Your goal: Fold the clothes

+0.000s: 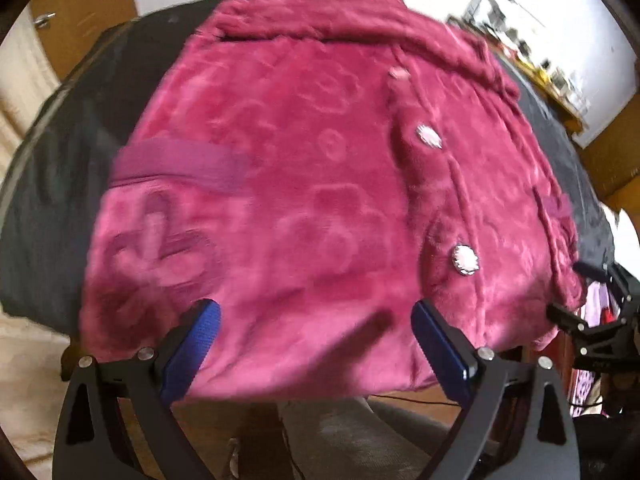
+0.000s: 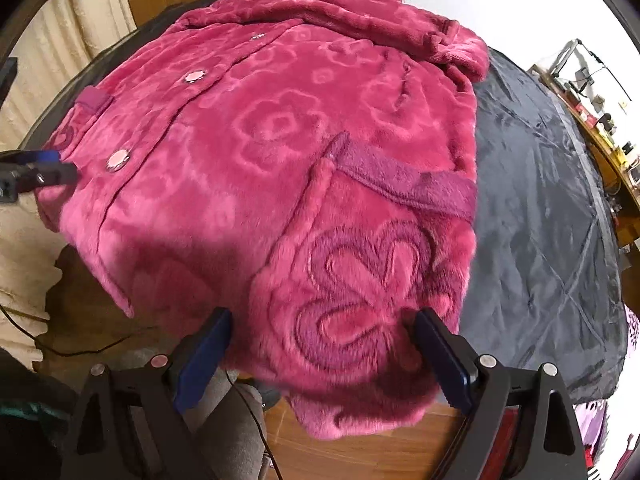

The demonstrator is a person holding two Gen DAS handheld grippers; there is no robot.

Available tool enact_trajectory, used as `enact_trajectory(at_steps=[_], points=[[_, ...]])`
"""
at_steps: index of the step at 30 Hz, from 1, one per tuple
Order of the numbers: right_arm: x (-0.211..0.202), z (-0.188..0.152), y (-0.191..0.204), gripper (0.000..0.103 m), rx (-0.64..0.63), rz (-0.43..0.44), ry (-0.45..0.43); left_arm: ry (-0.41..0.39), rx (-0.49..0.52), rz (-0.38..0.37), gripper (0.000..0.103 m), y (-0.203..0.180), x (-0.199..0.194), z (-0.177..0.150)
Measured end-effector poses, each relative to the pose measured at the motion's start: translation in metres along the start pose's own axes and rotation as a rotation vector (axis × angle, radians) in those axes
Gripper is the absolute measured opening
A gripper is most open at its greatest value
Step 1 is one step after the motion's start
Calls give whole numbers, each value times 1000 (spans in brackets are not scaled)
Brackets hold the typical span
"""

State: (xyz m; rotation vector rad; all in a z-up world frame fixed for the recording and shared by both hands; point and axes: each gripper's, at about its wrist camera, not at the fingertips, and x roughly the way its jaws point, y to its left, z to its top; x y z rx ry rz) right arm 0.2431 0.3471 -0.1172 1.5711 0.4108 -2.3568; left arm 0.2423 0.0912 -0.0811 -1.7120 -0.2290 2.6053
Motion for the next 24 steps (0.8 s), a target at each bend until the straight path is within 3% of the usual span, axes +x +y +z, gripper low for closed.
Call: enact_trajectory(at_steps=[2,7,10,15,24], points=[[-9,-8,-3,93,23,6,-9,-28,-41,6,97,13,-13,-4],[-26,-29,-19,93,88,29,-2,-47,-158,-24,97,92,-34,-12],[-20,-29,-9,93,127,50,32,-64,-194,-32,97,127,-44,-41],[-6,-53,-23,93,203,91,98,-74,-121,-34,97,148,-29,-52],[14,-61,-47,93,264,206,116,-46,-156,-234,97,180,21,-51]])
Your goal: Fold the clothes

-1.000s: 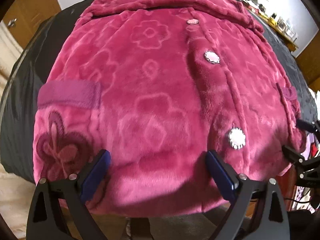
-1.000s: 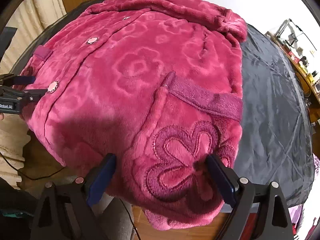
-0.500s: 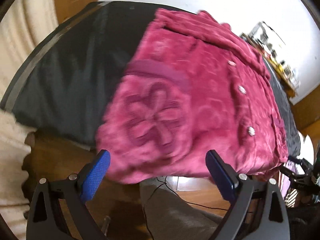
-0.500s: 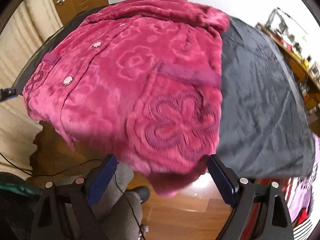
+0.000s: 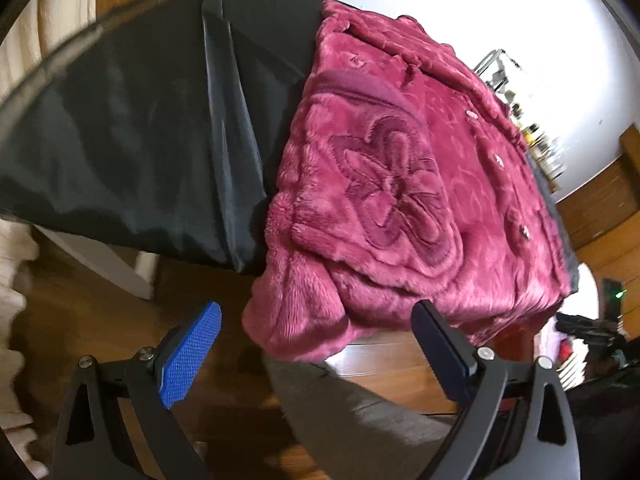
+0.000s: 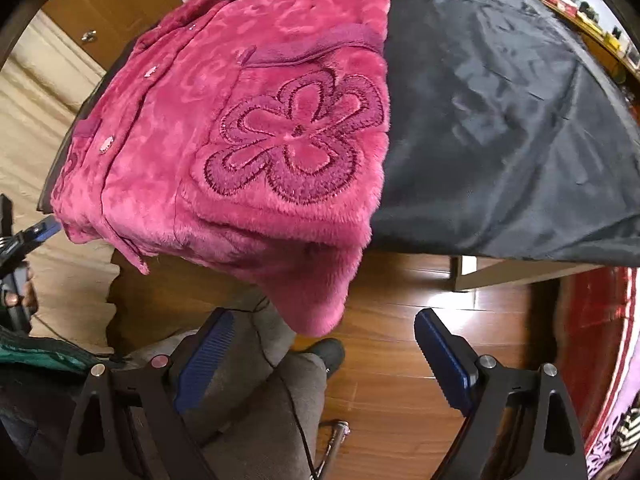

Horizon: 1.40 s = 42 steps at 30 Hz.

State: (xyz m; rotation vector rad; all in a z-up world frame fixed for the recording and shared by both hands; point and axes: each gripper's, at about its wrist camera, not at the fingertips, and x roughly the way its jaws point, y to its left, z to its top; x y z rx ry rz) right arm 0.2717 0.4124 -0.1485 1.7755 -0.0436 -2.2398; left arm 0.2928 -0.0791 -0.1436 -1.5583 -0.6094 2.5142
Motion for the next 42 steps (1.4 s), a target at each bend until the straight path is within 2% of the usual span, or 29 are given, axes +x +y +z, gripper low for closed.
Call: enact_trajectory(at_steps=[5,8,17,23,25,26,27,28,32,34,39,42], points=[[8,20,4,93,-12,28,4,20,-3,-57,97,7,17,3],[2,20,1,93,-1,53,-6,23,11,-80,97,6,22,4],[19,45,-1,93,42,163,7,43,38,-114,97,5,28,9],[27,48,9,93,27,193,29,60,12,-156,95,7,33,9],[28,49,15,85,11,197,39,68,-3,-179,91,8,35,9],[29,49,17,79,3,199,44,78,-9,-196,85,9,36,9],[29,50,18,65,1,198,48,89,-11,-208,81,8,37,9],[29,50,18,52,3,195,52,108,-6,-217,70,7,40,9],[29,50,15,29,12,196,65,201,20,-213,34,-3,50,8],[29,46,12,17,15,215,65,239,41,-195,23,-8,53,6],[9,42,13,13,-17,283,41,265,67,-199,17,-16,37,8],[-12,43,14,13,-20,346,-8,238,75,-223,16,-24,17,17]])
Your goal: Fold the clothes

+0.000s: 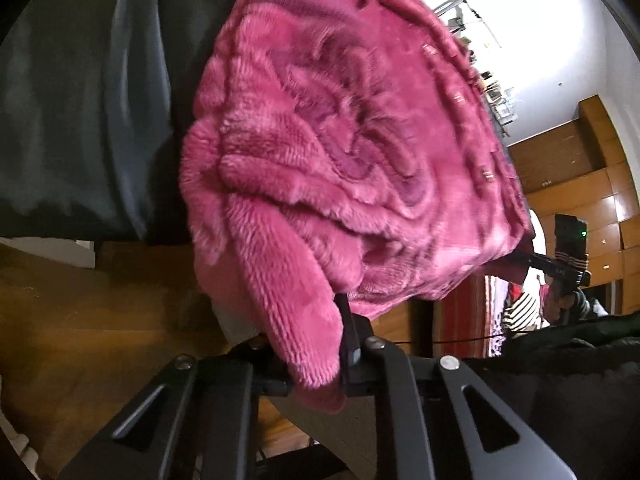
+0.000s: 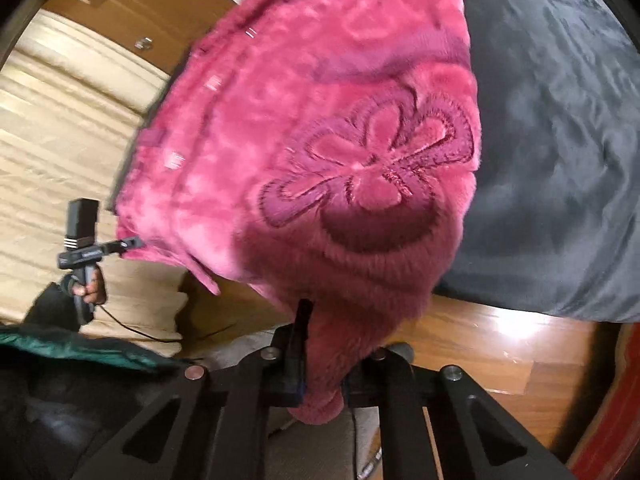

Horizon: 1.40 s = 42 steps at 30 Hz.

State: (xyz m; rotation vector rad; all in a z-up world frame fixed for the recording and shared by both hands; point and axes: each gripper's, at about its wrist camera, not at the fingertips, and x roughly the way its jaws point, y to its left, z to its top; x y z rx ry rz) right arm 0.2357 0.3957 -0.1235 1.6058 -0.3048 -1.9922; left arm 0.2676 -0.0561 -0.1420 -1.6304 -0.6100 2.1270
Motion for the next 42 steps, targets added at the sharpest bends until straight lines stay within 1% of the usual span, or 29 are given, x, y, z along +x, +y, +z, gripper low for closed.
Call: enact_trajectory(at_steps=[3,7,11,14,19,24,29,34,38,42], points=[[-14,8,7,13,-4,60,-46,-42,21,-22,15,-14,-24,6],[-26,16,14,13,-3,149,-101,-111,60,-56,15,-33,-56,23],[-35,26,23,13,5,240,-155,-194,92,-111,15,-50,-81,47],[-47,42,32,13,19,319,-202,-236,131,-141,15,-79,-86,61],[-60,71,45,13,21,388,-281,-280,185,-188,15,-98,-100,92],[-82,94,43,13,29,405,-340,-322,183,-231,15,-107,-109,129],[-97,125,41,13,47,417,-414,-373,196,-253,15,-116,-124,177],[-122,171,30,13,73,406,-523,-434,190,-278,15,-115,-138,235],[-134,213,17,13,100,361,-588,-465,152,-286,15,-103,-138,285],[-139,251,5,13,132,323,-631,-485,92,-295,15,-85,-131,335]])
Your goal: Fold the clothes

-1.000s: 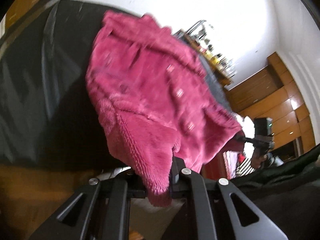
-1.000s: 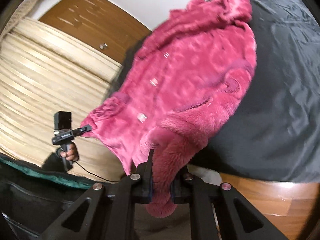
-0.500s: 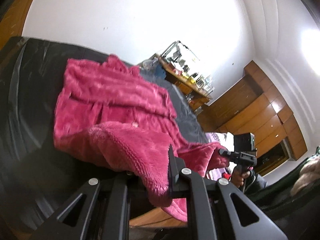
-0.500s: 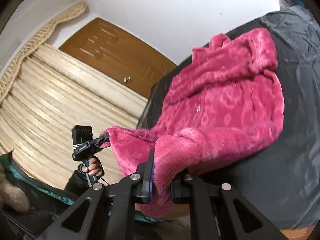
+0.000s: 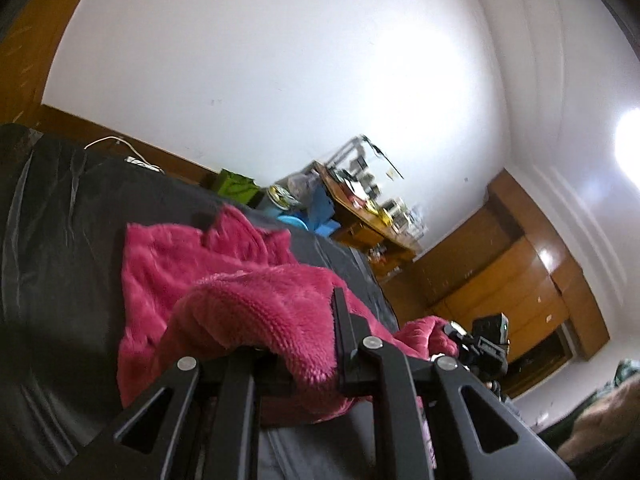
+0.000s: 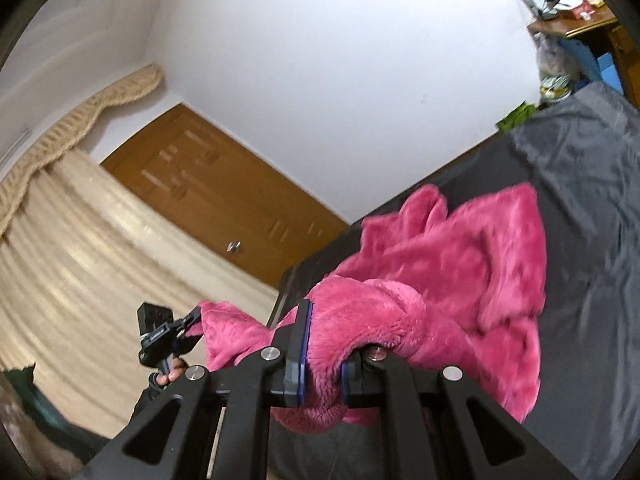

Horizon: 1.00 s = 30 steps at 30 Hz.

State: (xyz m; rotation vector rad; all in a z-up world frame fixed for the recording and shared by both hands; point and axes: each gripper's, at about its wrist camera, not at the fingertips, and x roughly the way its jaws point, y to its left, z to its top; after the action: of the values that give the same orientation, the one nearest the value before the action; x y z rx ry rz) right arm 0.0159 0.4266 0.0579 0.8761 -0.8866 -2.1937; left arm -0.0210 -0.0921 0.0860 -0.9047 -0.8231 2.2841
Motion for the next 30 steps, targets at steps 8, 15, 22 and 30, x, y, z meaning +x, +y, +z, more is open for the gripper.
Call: enact_trajectory(at_steps=[8,15,22,30], points=[[47,63,-21,13,-1,-85,-51,9,-31,13,15,32,59,70],[78,99,-52,13,44,-175,-79,61,-34,32,15,58,126,112],[112,123,-83,13,81,-249,-67,107,-133,78,15,112,183,124],[148,135,-115,12,118,-328,-37,130,-226,121,15,166,225,127]])
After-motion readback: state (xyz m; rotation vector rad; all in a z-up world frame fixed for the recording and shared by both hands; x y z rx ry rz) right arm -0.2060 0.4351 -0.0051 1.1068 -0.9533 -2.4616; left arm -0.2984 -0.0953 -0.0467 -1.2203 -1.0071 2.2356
